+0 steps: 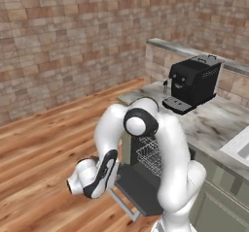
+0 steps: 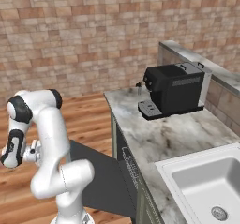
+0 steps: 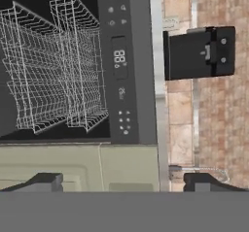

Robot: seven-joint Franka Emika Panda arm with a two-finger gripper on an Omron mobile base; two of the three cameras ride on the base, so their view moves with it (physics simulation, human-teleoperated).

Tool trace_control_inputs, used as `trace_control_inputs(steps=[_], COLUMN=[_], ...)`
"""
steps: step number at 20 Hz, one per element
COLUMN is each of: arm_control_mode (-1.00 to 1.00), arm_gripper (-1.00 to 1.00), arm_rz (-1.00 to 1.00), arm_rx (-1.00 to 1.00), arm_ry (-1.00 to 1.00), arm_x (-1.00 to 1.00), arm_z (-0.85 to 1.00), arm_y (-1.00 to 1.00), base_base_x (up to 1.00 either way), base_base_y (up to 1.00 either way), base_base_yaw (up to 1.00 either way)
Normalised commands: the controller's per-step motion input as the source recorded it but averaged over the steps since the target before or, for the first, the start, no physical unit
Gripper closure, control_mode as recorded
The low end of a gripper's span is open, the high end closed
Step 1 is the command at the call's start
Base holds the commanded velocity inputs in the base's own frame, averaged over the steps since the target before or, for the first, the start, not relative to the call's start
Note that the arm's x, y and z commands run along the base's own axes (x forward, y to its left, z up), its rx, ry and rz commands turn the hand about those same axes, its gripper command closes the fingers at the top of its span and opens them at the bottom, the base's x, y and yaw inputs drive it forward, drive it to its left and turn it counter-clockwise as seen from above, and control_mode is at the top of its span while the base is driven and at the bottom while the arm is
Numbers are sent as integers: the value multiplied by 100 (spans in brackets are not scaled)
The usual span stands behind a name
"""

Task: Open the dishwasher door and pull out the top rack.

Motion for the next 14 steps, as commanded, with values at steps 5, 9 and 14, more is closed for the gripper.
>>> trace_control_inputs(steps=[5, 9, 14], arm_control_mode=[-100, -100, -100], arm_gripper=[-100, -100, -100], arm_rz=[0, 0, 0], arm_rx=[20, 18, 14], arm_ry=[-2, -2, -3], arm_x=[1, 8, 27], arm_z=[50, 35, 16], arm_y=[-29, -28, -32], base_base_x=[0, 0, 0], base_base_y=[0, 0, 0], base_base_yaw=[0, 0, 0])
